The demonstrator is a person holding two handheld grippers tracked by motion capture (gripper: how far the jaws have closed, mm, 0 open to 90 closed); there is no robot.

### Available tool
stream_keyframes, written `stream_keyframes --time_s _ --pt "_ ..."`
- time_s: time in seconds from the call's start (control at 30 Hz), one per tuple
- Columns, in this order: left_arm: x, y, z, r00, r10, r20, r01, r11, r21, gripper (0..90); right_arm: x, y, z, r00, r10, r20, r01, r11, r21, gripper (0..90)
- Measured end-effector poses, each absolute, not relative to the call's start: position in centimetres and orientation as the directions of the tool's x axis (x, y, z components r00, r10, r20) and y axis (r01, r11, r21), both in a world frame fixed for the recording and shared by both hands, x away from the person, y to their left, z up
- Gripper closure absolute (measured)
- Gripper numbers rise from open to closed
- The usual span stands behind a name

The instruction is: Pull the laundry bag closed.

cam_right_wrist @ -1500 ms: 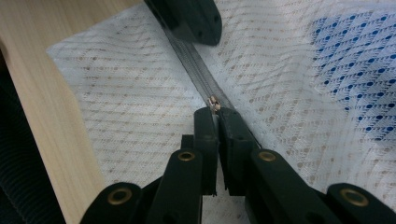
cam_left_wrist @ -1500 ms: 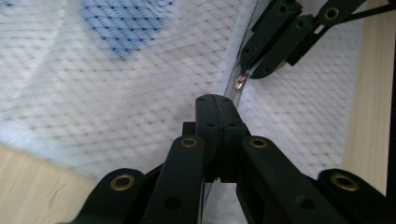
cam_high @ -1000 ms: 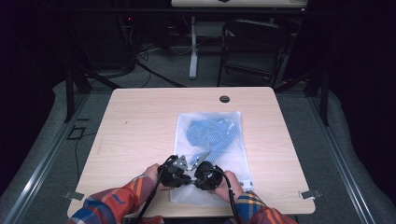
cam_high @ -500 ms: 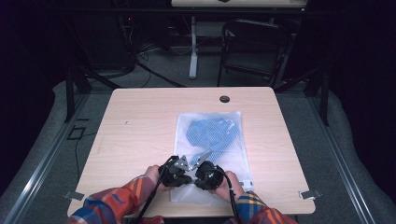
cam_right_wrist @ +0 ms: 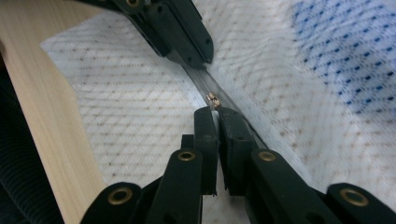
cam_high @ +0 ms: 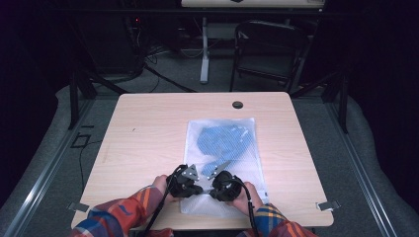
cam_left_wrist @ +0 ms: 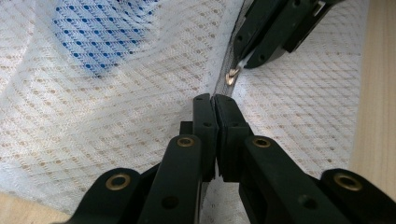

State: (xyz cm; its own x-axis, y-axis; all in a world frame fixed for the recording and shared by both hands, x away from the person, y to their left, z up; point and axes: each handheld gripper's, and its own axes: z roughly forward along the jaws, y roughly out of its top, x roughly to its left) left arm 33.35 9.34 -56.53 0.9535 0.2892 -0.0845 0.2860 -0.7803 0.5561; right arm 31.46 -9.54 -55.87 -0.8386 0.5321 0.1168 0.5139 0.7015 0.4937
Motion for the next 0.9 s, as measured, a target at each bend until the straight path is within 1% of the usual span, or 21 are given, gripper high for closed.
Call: stream_keyframes --time_s 0.9 --pt "33.3 9.2 -56.5 0.957 0.279 -0.078 0.274 -0.785 0.555 88.3 31.1 -10.9 -55.3 -0.834 0.541 0.111 0.52 0.702 0.486 86.9"
